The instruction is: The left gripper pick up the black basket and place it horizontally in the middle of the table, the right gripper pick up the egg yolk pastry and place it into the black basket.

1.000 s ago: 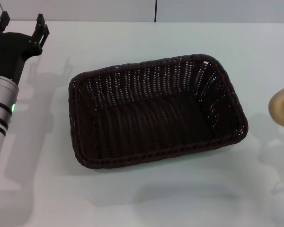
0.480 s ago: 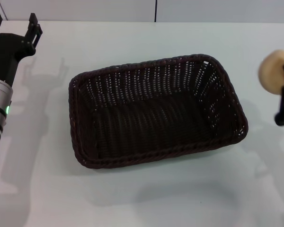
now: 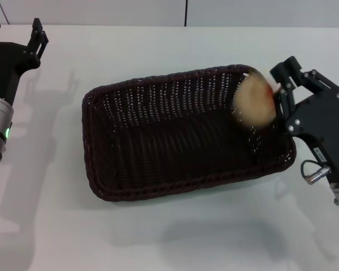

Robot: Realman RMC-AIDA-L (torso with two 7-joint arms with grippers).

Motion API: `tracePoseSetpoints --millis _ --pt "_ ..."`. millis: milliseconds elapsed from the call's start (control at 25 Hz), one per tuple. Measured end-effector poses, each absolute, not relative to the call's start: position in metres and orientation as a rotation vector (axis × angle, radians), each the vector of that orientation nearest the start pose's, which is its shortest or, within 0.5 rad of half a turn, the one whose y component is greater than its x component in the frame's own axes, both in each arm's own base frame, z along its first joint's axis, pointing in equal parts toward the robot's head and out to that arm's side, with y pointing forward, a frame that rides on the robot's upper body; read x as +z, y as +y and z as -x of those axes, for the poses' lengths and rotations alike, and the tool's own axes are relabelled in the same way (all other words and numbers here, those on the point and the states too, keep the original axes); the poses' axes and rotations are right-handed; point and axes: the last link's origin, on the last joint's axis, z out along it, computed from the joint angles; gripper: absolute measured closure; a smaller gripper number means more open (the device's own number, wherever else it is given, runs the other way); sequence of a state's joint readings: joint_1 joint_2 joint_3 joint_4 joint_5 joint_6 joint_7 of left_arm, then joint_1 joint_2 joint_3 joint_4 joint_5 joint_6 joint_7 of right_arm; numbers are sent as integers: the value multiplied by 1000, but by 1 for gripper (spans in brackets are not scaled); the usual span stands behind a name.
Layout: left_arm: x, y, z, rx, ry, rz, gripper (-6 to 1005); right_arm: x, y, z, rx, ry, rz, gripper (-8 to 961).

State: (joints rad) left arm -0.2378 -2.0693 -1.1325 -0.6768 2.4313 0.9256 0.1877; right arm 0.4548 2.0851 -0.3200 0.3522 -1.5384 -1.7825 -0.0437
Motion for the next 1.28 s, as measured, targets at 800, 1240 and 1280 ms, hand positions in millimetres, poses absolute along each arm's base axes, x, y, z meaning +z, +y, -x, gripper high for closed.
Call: tracePoseSetpoints --millis 800,1240,1280 --pt "13 324 317 -618 -507 1397 191 30 178 -334 1007 275 1273 215" --pt "35 289 360 -710 -615 1168 192 43 153 -355 926 332 1157 149" --pt "36 287 362 -702 -598 1167 192 44 152 -356 920 336 1154 149"
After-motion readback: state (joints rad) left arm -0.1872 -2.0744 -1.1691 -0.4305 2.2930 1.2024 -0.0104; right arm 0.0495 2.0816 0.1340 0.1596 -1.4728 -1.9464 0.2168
